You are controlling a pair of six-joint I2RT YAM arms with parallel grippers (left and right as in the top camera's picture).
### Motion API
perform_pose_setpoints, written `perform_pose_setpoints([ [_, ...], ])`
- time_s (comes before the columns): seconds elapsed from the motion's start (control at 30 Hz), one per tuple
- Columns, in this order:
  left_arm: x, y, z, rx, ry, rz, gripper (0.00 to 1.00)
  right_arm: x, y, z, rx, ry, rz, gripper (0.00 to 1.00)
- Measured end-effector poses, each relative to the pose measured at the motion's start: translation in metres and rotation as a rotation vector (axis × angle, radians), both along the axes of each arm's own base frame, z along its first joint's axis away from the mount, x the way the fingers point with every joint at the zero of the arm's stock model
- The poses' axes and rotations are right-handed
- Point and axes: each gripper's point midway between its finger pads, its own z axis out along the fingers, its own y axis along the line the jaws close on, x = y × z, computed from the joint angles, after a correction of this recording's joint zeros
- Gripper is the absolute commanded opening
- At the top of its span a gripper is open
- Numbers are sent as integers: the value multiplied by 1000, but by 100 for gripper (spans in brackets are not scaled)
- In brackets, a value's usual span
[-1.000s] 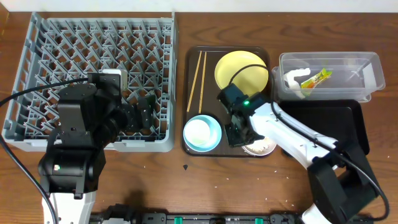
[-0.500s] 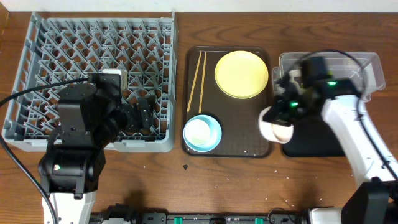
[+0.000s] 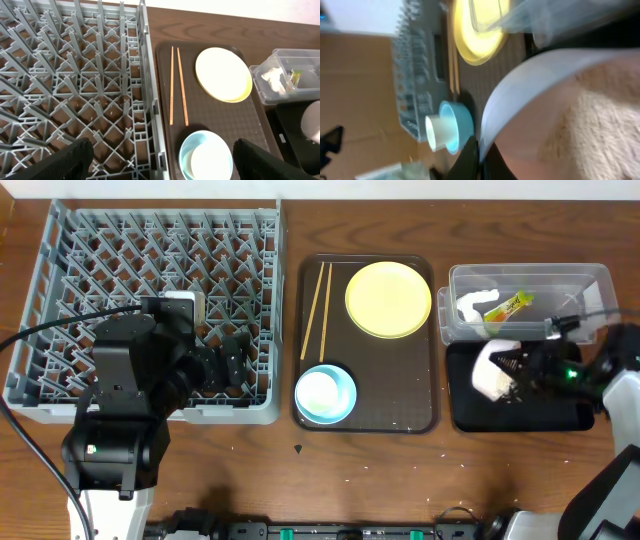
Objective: Sort waste into correct bins and load items into the dishwasher
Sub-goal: 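Tip the cup over the black tray to pour out the rice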
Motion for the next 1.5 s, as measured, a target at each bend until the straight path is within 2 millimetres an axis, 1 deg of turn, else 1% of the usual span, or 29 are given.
perform_pose_setpoints([
  [0.1, 0, 0, 0, 0, 0, 0, 90, 0, -10, 1, 87, -94, -46, 1],
  [0.17, 0, 0, 0, 0, 0, 0, 90, -3, -17, 6, 146, -130, -77, 1],
  [0.3, 0, 0, 0, 0, 0, 0, 91, -4, -28, 17, 210, -174, -118, 1],
  [0.43, 0, 0, 0, 0, 0, 0, 90, -4, -27, 34, 296, -234, -116, 1],
  [0.47, 0, 0, 0, 0, 0, 0, 90, -5, -27, 36, 303, -238, -115, 1],
  [0.6, 0, 0, 0, 0, 0, 0, 90, -9, -24, 35, 345, -195, -129, 1],
  [0.67, 0, 0, 0, 0, 0, 0, 91, -9, -25, 29, 329, -165, -142, 1],
  [0.8, 0, 0, 0, 0, 0, 0, 91, -11, -22, 34, 371, -176, -136, 1],
  [0.97, 0, 0, 0, 0, 0, 0, 90, -11, -23, 24, 317, -152, -139, 1],
  [1.07, 0, 0, 0, 0, 0, 0, 90, -12, -23, 15, 288, -106, -149, 1],
  [1.17, 0, 0, 0, 0, 0, 0, 90, -13, -19, 24, 309, -164, -120, 1],
  [1.27, 0, 0, 0, 0, 0, 0, 90, -12, -21, 18, 290, -134, -132, 1],
  [1.37, 0, 0, 0, 0, 0, 0, 90, -13, -16, 22, 299, -165, -106, 1],
  [1.43, 0, 0, 0, 0, 0, 0, 90, -14, -14, 16, 286, -110, -113, 1],
  [1.5, 0, 0, 0, 0, 0, 0, 91, -16, -9, 19, 306, -120, -99, 1],
])
